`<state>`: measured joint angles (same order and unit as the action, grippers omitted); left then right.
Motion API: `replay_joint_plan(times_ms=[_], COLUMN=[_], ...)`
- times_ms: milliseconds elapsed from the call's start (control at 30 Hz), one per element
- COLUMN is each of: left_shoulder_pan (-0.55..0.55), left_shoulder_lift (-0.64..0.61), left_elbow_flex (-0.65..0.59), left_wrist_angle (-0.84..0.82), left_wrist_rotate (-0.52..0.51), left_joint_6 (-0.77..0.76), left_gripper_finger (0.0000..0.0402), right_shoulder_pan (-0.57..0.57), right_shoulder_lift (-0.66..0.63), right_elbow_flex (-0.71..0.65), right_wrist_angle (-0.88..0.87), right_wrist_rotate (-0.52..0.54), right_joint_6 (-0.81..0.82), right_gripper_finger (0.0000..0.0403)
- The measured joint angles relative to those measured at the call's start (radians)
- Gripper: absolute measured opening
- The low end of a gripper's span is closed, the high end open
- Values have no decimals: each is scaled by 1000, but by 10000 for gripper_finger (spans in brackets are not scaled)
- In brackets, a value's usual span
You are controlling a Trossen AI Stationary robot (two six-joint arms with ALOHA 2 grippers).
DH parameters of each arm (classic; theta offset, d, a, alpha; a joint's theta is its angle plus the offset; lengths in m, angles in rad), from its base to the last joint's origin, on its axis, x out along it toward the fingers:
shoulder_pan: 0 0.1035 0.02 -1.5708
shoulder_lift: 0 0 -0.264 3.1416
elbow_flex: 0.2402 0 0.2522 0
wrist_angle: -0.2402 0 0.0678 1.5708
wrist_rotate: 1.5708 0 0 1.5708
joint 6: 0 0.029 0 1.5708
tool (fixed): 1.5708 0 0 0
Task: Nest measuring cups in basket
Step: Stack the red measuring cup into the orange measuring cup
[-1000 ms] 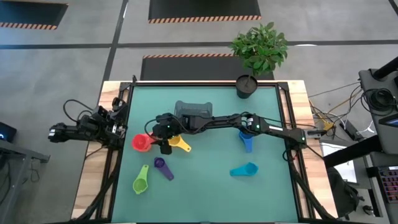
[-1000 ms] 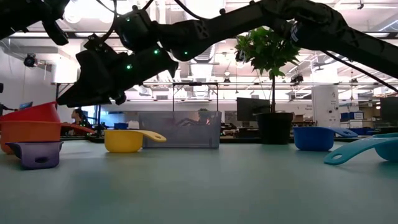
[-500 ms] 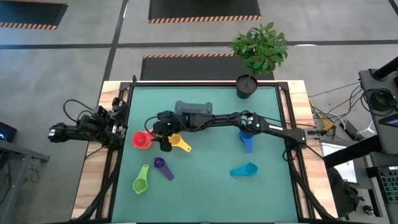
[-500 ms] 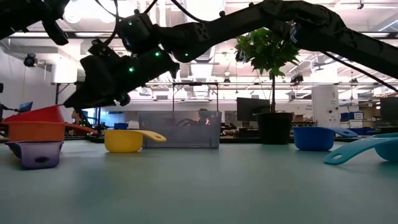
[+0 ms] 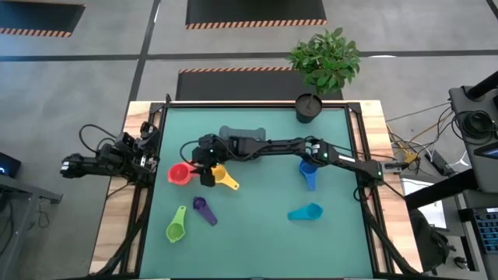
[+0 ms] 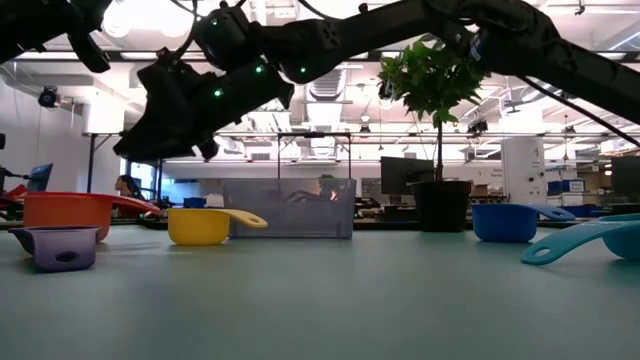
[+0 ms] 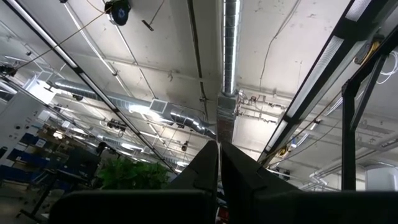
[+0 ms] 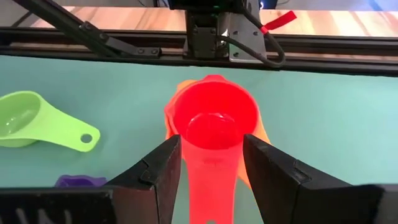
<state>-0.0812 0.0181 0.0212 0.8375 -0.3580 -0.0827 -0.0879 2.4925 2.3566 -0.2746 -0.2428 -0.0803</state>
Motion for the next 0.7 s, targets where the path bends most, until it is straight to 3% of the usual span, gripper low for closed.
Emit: replay_joint_plan(times_ms=[367, 533, 700], left_shoulder_pan=[0, 0, 0], left_shoulder_lift=[0, 3, 14], left_elbow_flex=[0, 0, 0], left_wrist_angle=[-4, -19, -20], left_wrist_rotate=[0, 4, 85], left_joint_6=[-1, -7, -24], left_gripper_finger=[0, 0, 0], right_shoulder_pan=[15, 63, 133], right_shoulder_lift=[-160, -255, -359], right_elbow_flex=[0, -6, -63], right_wrist_angle=[-239, -331, -358], right_wrist_rotate=[8, 16, 81], right_joint_6=[-123, -188, -232], right_gripper_finger=[152, 120, 76])
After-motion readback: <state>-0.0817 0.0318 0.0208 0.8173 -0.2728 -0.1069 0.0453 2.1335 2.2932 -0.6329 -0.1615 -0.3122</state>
